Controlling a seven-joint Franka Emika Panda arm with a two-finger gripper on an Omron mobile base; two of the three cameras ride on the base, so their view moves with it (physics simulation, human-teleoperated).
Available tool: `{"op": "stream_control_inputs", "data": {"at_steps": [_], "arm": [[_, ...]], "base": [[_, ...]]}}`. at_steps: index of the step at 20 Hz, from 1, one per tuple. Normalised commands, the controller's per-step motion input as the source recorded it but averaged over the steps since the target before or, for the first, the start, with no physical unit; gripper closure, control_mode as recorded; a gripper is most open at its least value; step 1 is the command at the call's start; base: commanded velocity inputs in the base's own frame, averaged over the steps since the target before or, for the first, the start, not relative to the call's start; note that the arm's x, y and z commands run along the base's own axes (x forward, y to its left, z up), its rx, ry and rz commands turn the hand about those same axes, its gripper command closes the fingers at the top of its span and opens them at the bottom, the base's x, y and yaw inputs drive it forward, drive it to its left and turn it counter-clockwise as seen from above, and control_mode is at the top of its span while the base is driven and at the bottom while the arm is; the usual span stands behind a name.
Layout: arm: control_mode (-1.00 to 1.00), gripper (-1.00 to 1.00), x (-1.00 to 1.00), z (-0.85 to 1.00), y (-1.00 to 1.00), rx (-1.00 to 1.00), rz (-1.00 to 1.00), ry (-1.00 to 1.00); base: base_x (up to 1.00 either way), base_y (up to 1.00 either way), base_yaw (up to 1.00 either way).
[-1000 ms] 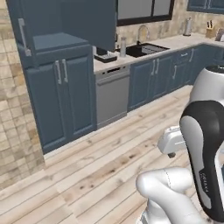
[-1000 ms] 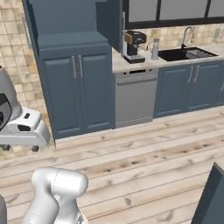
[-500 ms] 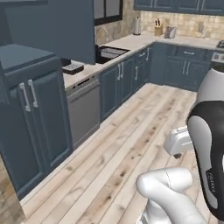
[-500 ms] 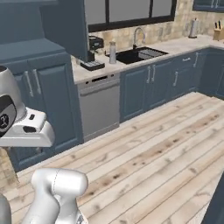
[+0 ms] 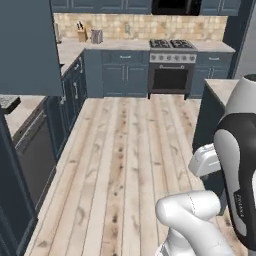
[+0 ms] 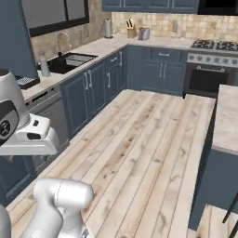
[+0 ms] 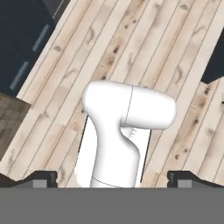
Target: There is a tray on the dining counter. Grab the cup, mug, and pitcher and place them on the tray. The pitcher may be placed next to the tray if it cannot fit the tray.
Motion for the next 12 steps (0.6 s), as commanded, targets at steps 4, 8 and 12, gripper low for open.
{"op": "stream_control_inputs", "data": {"at_steps": [4,8,12], "arm": [[1.00,-1.00,0.00,0.00,0.00,0.00,0.00,0.00],[1.00,-1.00,0.00,0.00,0.00,0.00,0.00,0.00],[1.00,-1.00,0.00,0.00,0.00,0.00,0.00,0.00]], "base": [[0.37,0.38,-0.80],[0.49,0.24,-0.65],[0.97,0.53,-0.24]]}}
